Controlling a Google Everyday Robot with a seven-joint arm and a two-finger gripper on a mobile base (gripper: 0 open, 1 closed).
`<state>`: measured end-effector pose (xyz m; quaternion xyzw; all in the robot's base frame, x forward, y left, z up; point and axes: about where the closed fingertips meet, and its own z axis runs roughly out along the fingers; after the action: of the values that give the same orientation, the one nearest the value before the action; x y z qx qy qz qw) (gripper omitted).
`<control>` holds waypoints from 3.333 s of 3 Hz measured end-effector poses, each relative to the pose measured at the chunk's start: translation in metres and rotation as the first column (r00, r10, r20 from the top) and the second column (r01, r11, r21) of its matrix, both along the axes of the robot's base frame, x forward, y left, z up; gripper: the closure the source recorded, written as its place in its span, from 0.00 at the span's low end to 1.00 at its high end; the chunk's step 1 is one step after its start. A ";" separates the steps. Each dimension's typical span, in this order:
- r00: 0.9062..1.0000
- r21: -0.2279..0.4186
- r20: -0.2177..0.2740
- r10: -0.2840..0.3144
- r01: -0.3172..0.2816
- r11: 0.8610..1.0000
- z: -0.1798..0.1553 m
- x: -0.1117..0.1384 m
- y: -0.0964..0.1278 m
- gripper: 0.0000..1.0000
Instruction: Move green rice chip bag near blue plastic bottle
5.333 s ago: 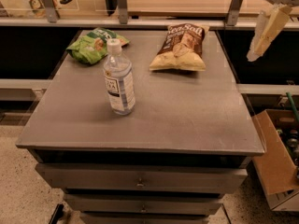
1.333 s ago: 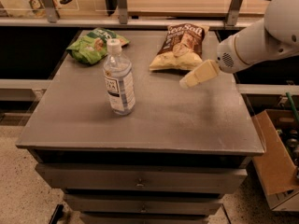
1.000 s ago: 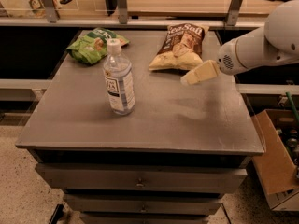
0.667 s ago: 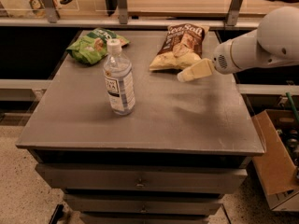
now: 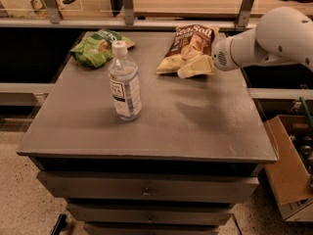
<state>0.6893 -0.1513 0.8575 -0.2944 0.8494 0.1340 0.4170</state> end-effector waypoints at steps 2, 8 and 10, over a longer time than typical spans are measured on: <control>0.997 -0.006 0.020 0.080 -0.080 0.997 0.002 0.022 0.025 0.18; 0.994 -0.139 0.050 0.092 -0.085 0.987 0.044 -0.050 -0.033 0.83; 0.999 -0.119 0.042 0.029 -0.024 0.993 0.027 -0.054 -0.032 0.36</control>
Offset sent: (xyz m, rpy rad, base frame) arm 0.0322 0.0339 0.0065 -0.0084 -0.0402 0.1180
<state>0.6354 -0.1831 0.8845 -0.3328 0.8425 0.0825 0.4155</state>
